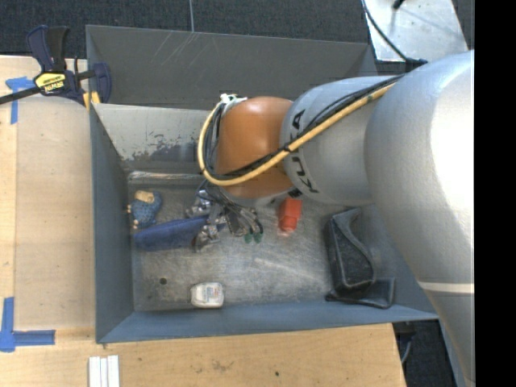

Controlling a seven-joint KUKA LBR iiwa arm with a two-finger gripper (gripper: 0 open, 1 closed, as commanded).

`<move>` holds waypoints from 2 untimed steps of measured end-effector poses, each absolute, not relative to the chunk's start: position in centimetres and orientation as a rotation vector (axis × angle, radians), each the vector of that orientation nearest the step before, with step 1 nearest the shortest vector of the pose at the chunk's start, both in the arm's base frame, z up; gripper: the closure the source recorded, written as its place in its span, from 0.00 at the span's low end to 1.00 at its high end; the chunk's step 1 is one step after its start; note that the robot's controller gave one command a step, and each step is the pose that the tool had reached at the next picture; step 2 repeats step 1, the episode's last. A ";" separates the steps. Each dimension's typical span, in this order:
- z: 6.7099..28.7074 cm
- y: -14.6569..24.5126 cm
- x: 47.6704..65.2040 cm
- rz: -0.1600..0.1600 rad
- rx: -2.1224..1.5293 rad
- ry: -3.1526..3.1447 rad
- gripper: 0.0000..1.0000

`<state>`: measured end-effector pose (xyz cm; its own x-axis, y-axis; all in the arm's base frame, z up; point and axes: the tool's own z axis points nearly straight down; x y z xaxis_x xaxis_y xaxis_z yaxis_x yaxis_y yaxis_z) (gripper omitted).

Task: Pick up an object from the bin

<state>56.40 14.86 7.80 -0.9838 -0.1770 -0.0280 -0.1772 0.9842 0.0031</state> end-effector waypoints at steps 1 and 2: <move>22.5 16.1 57.2 0.000 -0.855 3.012 1.00; 22.5 16.1 57.2 0.000 -0.855 3.012 1.00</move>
Offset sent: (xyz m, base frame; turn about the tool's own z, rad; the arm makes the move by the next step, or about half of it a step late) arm 0.0052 0.0120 0.1431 -0.3755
